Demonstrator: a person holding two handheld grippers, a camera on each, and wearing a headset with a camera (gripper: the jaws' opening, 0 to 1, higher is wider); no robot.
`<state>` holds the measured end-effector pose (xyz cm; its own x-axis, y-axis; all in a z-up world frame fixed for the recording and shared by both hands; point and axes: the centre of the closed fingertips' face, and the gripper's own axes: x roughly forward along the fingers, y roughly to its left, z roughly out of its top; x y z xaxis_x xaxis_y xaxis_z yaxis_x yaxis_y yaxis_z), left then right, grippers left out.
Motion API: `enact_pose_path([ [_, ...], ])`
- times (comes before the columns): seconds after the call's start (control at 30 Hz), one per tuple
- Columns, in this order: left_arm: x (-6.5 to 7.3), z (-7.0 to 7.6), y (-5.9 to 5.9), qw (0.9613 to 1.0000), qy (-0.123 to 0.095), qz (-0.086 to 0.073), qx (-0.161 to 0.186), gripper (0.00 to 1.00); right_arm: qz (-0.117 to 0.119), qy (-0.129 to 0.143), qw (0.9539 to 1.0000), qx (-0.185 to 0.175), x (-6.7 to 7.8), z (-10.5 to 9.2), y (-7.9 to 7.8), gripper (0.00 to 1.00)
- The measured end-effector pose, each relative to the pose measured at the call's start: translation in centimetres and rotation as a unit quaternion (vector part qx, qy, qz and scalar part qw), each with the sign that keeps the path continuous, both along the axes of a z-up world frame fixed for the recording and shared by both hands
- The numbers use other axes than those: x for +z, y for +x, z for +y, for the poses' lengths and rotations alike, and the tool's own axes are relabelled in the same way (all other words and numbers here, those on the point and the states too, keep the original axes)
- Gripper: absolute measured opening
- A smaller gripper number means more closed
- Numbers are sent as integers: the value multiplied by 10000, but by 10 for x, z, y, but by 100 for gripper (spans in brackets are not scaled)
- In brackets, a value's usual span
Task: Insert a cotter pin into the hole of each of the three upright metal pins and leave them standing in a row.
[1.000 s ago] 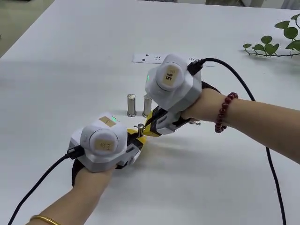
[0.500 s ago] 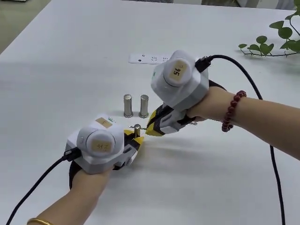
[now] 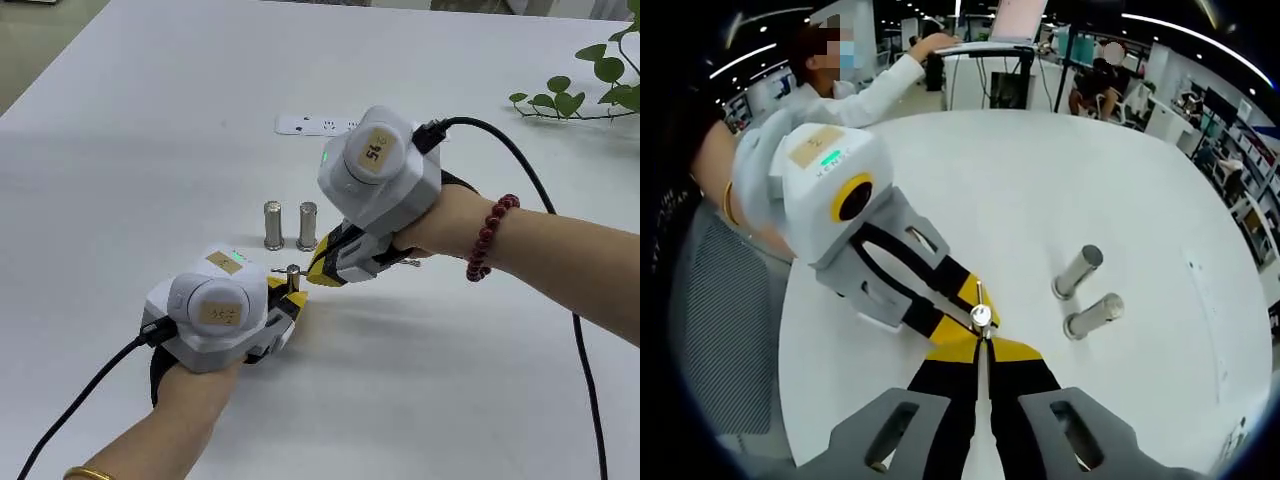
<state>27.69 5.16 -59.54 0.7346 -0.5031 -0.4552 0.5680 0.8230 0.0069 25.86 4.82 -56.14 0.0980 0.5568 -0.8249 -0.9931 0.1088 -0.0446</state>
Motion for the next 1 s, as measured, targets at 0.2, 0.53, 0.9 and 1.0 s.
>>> enact_pose_path([
  [0.2, 0, 0, 0, 10000, -18, 8, 12, 6, -2, 34, 10000, -13, 0, 1, 1, 0],
  [0.53, 0, 0, 0, 10000, -28, 22, 65, 6, 48, 138, 9996, -229, -1, -4, 3, 7],
  [0.9, 0, 3, 3, 9999, -1, 23, 124, 5, 286, 527, 9947, -839, 0, -15, 6, 14],
  [1.0, 0, 8, 6, 9998, -43, 62, 176, 5, 265, 606, 9924, -1041, 2, -17, 10, 15],
])
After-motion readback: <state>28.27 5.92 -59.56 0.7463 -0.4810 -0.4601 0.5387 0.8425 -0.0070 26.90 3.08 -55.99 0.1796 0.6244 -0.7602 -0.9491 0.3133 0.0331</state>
